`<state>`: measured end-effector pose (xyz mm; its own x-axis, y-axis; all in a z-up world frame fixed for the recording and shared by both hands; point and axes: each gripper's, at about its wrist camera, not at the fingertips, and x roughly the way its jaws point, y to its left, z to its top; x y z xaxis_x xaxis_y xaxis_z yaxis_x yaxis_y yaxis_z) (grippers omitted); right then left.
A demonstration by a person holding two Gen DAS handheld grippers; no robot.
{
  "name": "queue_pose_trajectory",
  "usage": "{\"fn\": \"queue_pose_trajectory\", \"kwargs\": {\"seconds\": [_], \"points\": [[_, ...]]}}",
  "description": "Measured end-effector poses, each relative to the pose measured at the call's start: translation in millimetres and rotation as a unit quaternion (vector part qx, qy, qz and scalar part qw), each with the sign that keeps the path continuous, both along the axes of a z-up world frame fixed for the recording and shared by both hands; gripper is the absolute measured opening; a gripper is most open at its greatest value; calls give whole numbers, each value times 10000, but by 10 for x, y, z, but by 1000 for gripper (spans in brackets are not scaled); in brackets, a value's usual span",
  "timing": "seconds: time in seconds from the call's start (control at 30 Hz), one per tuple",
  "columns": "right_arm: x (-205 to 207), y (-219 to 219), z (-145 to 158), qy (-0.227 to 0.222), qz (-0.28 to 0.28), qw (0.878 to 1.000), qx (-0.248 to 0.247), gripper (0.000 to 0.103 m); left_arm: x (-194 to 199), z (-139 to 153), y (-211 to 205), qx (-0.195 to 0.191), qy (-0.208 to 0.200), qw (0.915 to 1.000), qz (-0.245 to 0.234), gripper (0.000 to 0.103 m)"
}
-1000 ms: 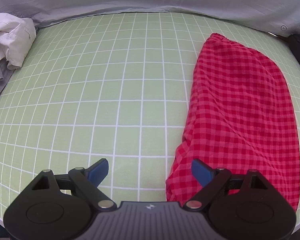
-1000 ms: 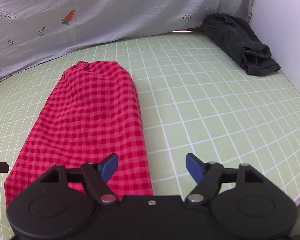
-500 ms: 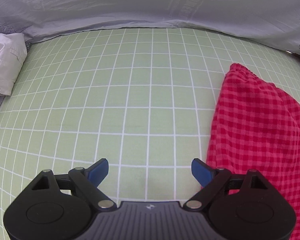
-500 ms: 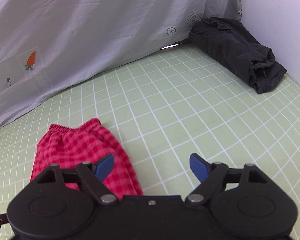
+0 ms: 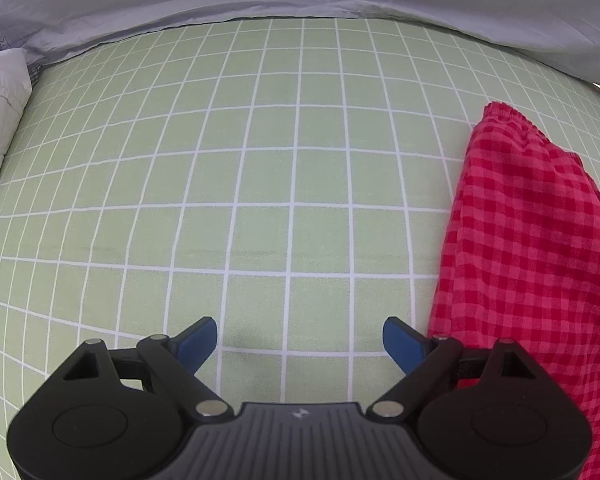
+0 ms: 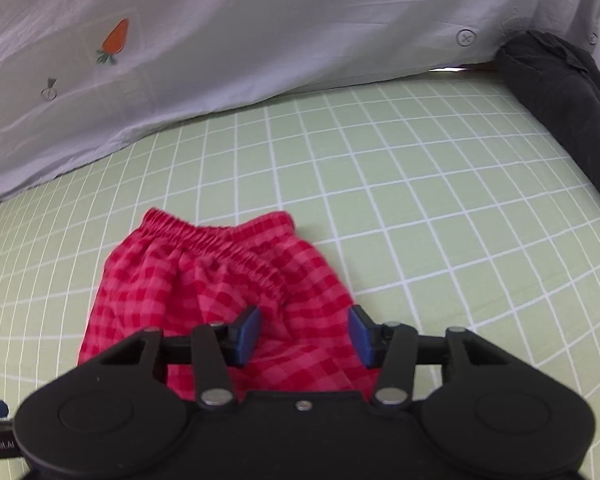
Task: Fold clothes
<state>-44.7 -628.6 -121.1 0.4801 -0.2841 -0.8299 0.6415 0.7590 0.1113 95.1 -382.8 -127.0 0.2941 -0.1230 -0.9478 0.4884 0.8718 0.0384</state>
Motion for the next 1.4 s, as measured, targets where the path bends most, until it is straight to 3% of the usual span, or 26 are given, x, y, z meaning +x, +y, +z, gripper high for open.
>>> {"fn": "queue_pose_trajectory", "kwargs": {"seconds": [0.13,0.27,0.4,0.57,0.77,0.83,0.97,1.0,1.03,1.13,1.17,1.4], "points": [[59,100,-53,49,283,9996,17,41,5,5,-7,27,13,10000,-17,90],[90,40,-67,-217,357,9990,133,41,35,-4,-59,34,29,9999,-100,90],[174,1,-164,-120,565,9979,279,41,79,-31,-178,38,50,9998,-171,90],[169,62,-114,-148,930,9955,-47,4,140,-56,-375,31,33,9995,-300,90],[117,24,164,-473,1001,9879,-1089,3,223,-10,-555,-14,-164,9989,-437,90],[188,-37,138,-319,1025,9854,-1324,4,269,-31,-601,5,-179,9988,-445,90],[306,-141,-107,251,993,9862,-1303,6,306,-116,-617,41,-84,9991,-417,90],[334,-166,-173,399,982,9860,-1285,8,289,-114,-600,48,-72,9992,-402,90],[315,-189,-182,392,898,9882,-1176,16,230,-103,-553,40,-70,9993,-373,90],[86,-241,-21,-111,440,9970,-619,53,130,-53,-445,-63,-34,9996,-290,90],[-2,-235,23,-208,310,9980,-509,61,107,-37,-416,-98,-17,9996,-263,90],[-764,81,83,-179,-59,9996,-193,89,-245,155,-40,-325,-83,9991,-269,90]]}}
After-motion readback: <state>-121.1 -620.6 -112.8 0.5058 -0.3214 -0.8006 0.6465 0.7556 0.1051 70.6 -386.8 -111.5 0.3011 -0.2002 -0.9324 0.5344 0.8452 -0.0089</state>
